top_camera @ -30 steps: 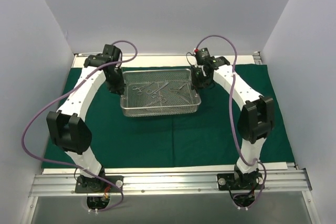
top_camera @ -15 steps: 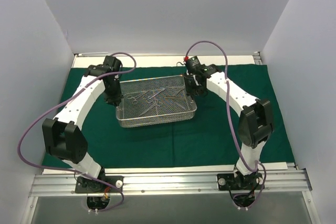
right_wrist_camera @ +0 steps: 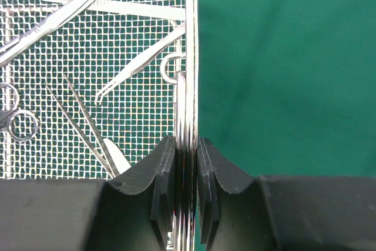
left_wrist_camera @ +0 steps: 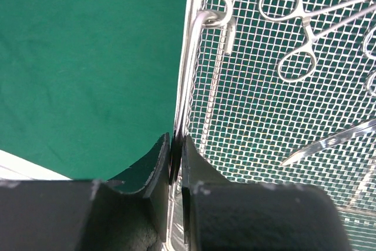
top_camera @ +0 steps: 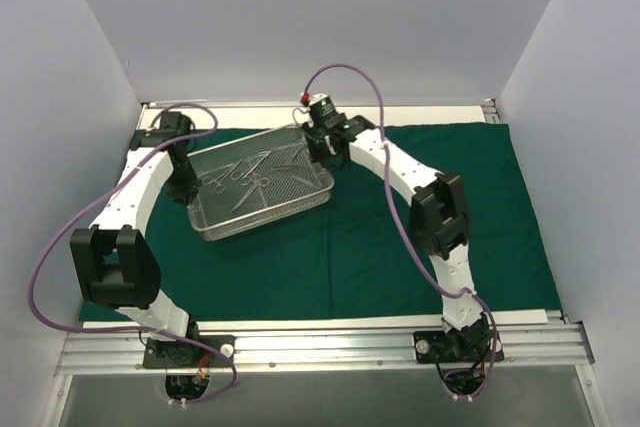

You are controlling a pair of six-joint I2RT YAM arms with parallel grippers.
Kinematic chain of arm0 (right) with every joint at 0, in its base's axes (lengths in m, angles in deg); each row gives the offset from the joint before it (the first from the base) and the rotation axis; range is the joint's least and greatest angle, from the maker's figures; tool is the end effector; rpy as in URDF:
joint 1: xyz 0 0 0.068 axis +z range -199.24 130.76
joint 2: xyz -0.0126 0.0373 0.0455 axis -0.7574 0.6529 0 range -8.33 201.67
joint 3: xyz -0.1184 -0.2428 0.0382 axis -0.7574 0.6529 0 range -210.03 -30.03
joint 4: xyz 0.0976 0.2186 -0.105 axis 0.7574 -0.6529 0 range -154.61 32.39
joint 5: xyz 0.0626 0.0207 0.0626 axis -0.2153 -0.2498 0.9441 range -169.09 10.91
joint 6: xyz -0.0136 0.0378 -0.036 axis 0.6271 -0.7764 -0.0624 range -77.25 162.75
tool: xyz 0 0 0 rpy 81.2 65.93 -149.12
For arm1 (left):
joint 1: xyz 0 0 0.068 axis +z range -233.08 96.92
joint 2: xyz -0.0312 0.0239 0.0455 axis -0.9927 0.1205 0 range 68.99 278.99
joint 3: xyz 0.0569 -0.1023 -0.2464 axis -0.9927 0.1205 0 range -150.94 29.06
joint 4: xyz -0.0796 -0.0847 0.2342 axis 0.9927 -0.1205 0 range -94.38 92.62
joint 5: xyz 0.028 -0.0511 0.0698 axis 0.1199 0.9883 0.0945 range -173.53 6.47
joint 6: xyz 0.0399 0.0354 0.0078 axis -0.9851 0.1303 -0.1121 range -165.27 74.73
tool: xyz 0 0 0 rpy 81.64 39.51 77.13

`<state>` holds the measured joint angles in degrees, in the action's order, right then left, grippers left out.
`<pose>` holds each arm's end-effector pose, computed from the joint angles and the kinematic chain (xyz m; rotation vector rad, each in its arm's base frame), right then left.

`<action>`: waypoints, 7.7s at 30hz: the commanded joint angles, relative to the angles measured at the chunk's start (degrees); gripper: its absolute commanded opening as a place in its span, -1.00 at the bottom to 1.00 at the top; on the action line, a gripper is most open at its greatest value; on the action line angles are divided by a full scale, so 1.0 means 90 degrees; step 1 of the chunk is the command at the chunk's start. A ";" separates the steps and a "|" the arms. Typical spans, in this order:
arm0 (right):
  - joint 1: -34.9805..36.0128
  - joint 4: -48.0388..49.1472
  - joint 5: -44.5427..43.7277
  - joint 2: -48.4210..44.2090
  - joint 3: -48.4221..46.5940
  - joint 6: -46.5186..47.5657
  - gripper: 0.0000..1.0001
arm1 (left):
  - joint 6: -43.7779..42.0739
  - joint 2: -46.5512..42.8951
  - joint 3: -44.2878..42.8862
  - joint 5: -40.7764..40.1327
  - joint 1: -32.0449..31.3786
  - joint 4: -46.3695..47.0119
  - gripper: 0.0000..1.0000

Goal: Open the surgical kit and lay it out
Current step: Place the container in the surgical kit, then pick up the medical item from the container, then place the medical item in the surgical kit.

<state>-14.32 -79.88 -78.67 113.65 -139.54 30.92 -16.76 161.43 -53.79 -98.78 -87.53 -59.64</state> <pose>0.4115 0.2875 0.2806 -0.4476 2.1704 0.4677 0.3164 -0.0154 0.2926 -0.6317 2.6825 0.2289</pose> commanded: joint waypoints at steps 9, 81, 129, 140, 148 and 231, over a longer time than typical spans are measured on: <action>0.0797 0.0482 0.0109 0.1407 -0.2421 0.0123 -1.00 | 0.0660 -0.0193 0.0474 0.0219 0.0943 0.0980 -0.95; -0.2297 -0.0153 0.1838 -0.2879 0.2110 -0.0541 0.99 | 0.6207 0.2863 -0.0902 0.3403 -0.0824 0.2718 0.40; -0.1625 0.0169 0.2551 -0.1786 0.1905 -0.1155 0.99 | 0.5778 0.1975 -0.0463 0.4399 -0.0628 0.2974 -0.95; -0.0930 0.0237 0.2442 -0.0672 0.1280 -0.2005 0.86 | 0.5524 0.1624 -0.0131 0.4263 -0.0785 0.3089 -0.95; -0.1603 0.0119 0.3251 -0.1334 0.1405 -0.1363 0.94 | 0.2948 0.0950 -0.0522 0.4219 -0.0785 0.2697 -0.95; -0.3020 -0.2730 -0.1140 -0.1982 0.2453 0.1236 -1.00 | -0.1058 -0.1834 0.1481 0.4682 -0.0658 0.2827 0.54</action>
<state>-42.52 -98.10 -83.87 95.02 -113.75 37.41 -22.97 147.99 -40.70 -58.78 -94.44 -34.88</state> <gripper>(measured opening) 0.059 0.773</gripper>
